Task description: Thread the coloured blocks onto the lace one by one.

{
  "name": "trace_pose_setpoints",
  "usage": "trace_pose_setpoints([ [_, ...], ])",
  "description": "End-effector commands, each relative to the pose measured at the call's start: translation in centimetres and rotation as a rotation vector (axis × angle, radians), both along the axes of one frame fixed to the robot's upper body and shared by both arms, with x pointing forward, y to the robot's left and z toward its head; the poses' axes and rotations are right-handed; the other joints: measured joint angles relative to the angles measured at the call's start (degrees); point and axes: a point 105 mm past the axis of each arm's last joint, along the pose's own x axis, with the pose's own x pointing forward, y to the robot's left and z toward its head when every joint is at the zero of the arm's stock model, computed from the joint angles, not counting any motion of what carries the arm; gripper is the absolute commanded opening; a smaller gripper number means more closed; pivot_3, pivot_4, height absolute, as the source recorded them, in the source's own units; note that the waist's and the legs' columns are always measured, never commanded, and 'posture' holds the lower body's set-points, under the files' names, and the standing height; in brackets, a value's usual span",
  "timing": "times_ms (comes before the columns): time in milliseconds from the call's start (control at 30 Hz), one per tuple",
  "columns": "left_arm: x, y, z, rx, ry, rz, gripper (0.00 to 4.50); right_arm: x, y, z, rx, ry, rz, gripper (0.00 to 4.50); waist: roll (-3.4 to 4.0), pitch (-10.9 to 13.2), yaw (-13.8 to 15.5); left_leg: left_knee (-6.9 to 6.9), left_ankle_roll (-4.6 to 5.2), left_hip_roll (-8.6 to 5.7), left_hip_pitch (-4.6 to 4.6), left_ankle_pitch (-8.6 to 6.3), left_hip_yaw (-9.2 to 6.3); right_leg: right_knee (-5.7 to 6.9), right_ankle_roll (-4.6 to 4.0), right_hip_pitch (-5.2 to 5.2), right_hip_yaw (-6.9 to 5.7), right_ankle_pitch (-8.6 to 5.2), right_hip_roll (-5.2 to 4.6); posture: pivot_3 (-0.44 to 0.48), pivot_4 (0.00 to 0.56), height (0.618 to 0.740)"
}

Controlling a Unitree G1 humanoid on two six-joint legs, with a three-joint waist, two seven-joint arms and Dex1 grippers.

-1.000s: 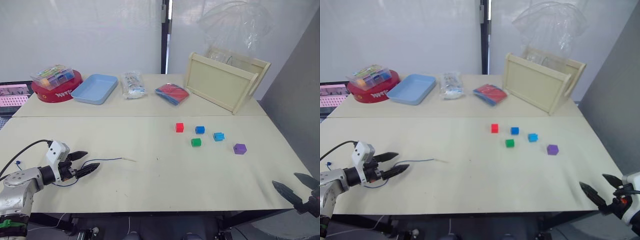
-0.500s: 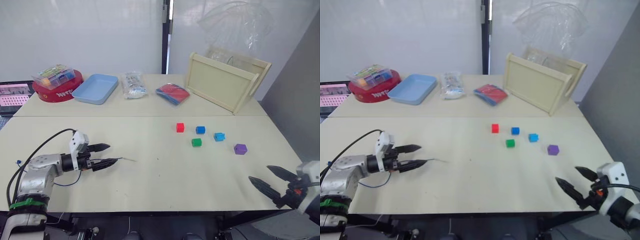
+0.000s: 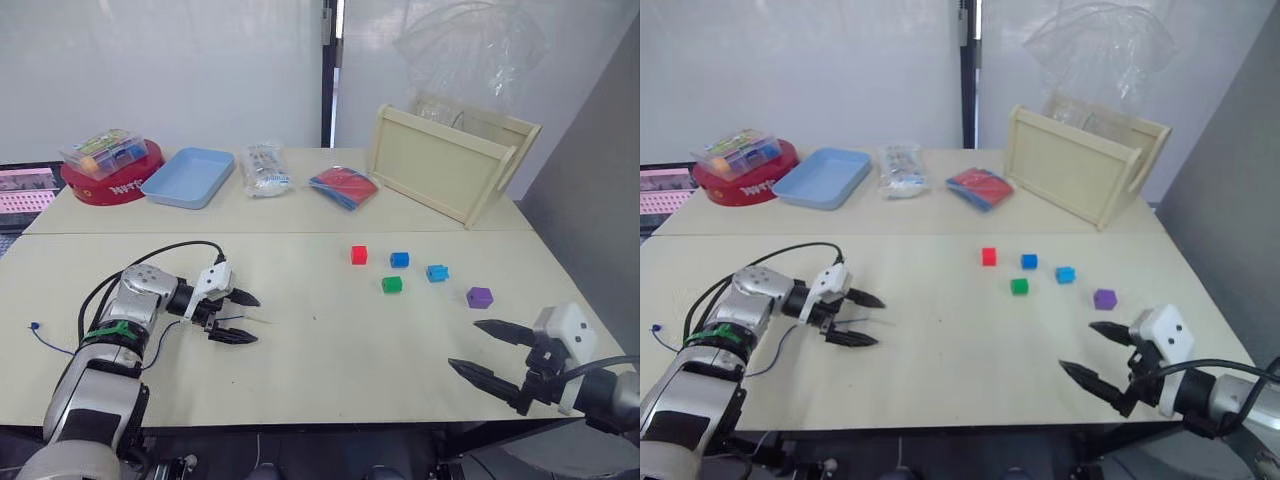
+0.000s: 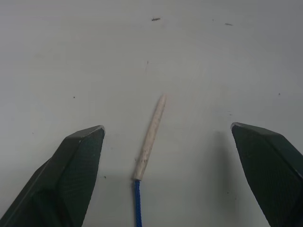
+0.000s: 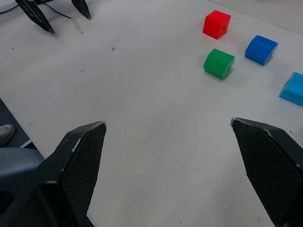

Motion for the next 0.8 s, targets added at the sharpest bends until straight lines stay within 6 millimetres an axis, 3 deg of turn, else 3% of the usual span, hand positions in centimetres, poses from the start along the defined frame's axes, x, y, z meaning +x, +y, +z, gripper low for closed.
trace_pose_setpoints([
  [33, -0.7, 1.2, -1.5, 0.073, 0.067, 0.014, 4.50, -0.3, 0.4, 0.9, 0.001, -0.043, -0.007, 4.46, 0.00, 0.0, -0.1, 0.00, 0.00, 0.00, 0.03, 0.00, 0.00, 0.00, 0.00, 0.02, 0.00, 0.00, 0.00, 0.000, 0.150, 0.740],
  [133, -1.1, 2.1, -2.2, 0.124, 0.090, 0.017, 4.50, -0.4, 0.0, 1.0, 0.002, -0.051, -0.034, 4.46, 0.01, 0.0, -0.2, 0.00, 0.00, 0.01, 0.16, 0.00, 0.00, 0.01, 0.01, 0.16, 0.00, -0.01, 0.00, 0.000, 0.150, 0.740],
  [167, -1.3, 2.4, -2.4, 0.134, 0.099, 0.023, 4.24, -0.4, -0.2, 1.0, -0.002, -0.055, -0.044, 4.49, 0.01, 0.0, -0.2, 0.01, 0.00, 0.01, 0.18, 0.00, 0.00, 0.00, 0.01, 0.19, 0.00, -0.01, 0.01, 0.000, 0.150, 0.740],
  [333, -1.7, 3.3, -2.8, 0.174, 0.122, 0.029, 2.69, -0.1, -0.5, 1.3, -0.003, -0.076, -0.059, 4.50, 0.02, 0.0, -0.5, -0.06, 0.12, 0.03, 0.50, -0.07, 0.00, -0.03, 0.03, 0.46, 0.02, -0.02, 0.04, 0.000, 0.150, 0.740],
  [600, -1.9, 2.8, -3.3, 0.185, 0.113, -0.008, 0.05, 0.1, -0.5, 1.6, 0.004, -0.095, -0.064, 4.50, 0.03, 0.0, -0.3, -0.05, 0.12, 0.02, 0.50, -0.07, 0.01, -0.06, 0.03, 0.49, 0.02, -0.02, 0.02, 0.000, 0.150, 0.740],
  [800, -1.2, 1.0, -2.7, 0.100, 0.102, -0.007, 0.05, 0.2, -0.7, 1.3, 0.005, -0.094, -0.081, 4.50, 0.14, -0.1, 0.1, -0.02, 0.12, -0.01, 0.50, -0.07, 0.01, -0.12, 0.06, 0.57, 0.02, -0.04, -0.01, 0.000, 0.150, 0.740],
])
